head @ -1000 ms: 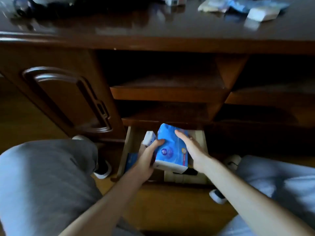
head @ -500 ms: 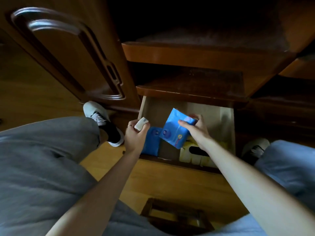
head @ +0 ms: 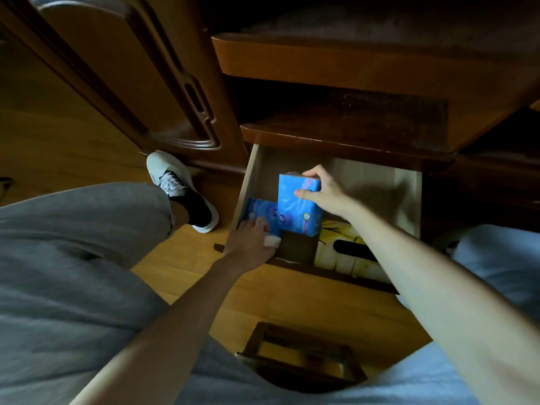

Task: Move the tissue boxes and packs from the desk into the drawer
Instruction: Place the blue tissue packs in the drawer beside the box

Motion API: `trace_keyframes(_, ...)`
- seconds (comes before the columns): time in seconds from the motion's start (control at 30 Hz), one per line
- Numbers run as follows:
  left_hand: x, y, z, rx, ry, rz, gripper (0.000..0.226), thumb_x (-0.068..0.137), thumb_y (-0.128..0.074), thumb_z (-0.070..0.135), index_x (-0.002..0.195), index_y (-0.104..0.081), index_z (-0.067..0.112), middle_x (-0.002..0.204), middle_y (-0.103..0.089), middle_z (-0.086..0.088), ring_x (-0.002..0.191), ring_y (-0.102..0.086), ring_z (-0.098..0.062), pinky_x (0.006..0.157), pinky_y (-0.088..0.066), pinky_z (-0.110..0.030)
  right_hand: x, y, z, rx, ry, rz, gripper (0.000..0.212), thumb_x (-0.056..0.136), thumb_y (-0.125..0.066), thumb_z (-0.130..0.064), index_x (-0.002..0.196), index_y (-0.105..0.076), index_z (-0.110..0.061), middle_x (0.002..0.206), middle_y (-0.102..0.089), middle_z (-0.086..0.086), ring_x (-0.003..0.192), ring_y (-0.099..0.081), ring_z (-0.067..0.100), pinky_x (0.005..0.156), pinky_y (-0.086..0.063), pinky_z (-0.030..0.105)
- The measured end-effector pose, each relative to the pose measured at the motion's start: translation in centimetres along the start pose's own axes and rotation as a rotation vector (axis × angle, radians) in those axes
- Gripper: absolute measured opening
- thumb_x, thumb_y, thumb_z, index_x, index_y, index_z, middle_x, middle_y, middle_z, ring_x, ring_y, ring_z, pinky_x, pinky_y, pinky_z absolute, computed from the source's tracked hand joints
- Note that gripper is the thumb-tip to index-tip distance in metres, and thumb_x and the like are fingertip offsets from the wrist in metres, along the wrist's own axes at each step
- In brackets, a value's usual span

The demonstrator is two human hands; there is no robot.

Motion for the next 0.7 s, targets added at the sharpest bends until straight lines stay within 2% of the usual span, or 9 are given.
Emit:
trace_keyframes(0.1,0.4,-0.2,-0.6,-0.011,0.015,0.008,0.047,0.083,-0.074,0.038,0.121,-0.052,0.021,0.120,-0.063,-0.003,0.114,-0.058,-0.022,0.085,-0.049,-0.034,0.1,-0.9,1.4,-0.023,-0.026,-0.032,0.043,0.090,-0.079,-0.024,0.123,-0.052,-0.020,0.122,-0.057,0.008,0.099,-0.066,0.024,0.070,-0.055,0.032)
trace_keyframes(0.27,0.5,-0.2,-0.8,-0.035,0.011,0.021,0.043,0.084,-0.074,0.038,0.116,-0.050,0.021,0.114,-0.066,-0.004,0.107,-0.062,-0.022,0.082,-0.053,-0.036,-0.4,-0.8,3.8,-0.111,-0.035,-0.027,0.046,0.090,-0.079,-0.031,0.127,-0.053,-0.025,0.120,-0.063,0.002,0.101,-0.066,0.019,0.082,-0.060,0.041)
trace_keyframes(0.4,0.5,-0.4,-1.6,-0.169,0.063,0.037,0.037,0.087,-0.071,0.042,0.110,-0.046,0.026,0.102,-0.063,0.004,0.094,-0.061,-0.013,0.065,-0.046,-0.023,-0.5,-1.8,4.3,-0.232,-0.040,-0.080,0.047,0.090,-0.077,-0.033,0.129,-0.051,-0.027,0.120,-0.066,0.002,0.101,-0.068,0.021,0.087,-0.059,0.051)
trace_keyframes(0.47,0.6,-0.7,-2.1,-0.289,0.112,0.030,0.036,0.089,-0.069,0.041,0.110,-0.043,0.029,0.097,-0.057,0.010,0.088,-0.057,-0.009,0.058,-0.039,-0.017,-0.4,-1.9,4.2,-0.331,-0.036,-0.089,0.048,0.091,-0.075,-0.038,0.130,-0.051,-0.026,0.122,-0.064,0.001,0.103,-0.066,0.021,0.088,-0.058,0.051)
trace_keyframes(0.6,1.0,-1.7,-2.2,-0.403,0.126,-0.029,0.050,0.092,-0.068,0.033,0.133,-0.042,0.021,0.112,-0.059,0.007,0.105,-0.060,-0.013,0.068,-0.043,-0.018,-0.1,-2.2,4.5,-0.570,-0.068,-0.108,0.052,0.093,-0.068,-0.050,0.135,-0.050,-0.026,0.129,-0.063,0.004,0.111,-0.062,0.026,0.091,-0.054,0.047)
trace_keyframes(0.7,1.1,-1.8,-2.3,-0.345,0.122,-0.033,0.050,0.091,-0.068,0.036,0.131,-0.043,0.020,0.109,-0.055,0.009,0.106,-0.061,-0.015,0.070,-0.043,-0.022,0.5,-3.5,5.6,-0.613,-0.137,-0.173,0.055,0.097,-0.063,-0.048,0.141,-0.048,-0.019,0.138,-0.058,0.011,0.123,-0.057,0.031,0.097,-0.051,0.047)
Point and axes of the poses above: each hand's wrist, its own x-axis towards the middle knuckle, its own y-axis out of the back of the hand, z = x × y, the point moved 10 cm from there along x, towards the middle knuckle
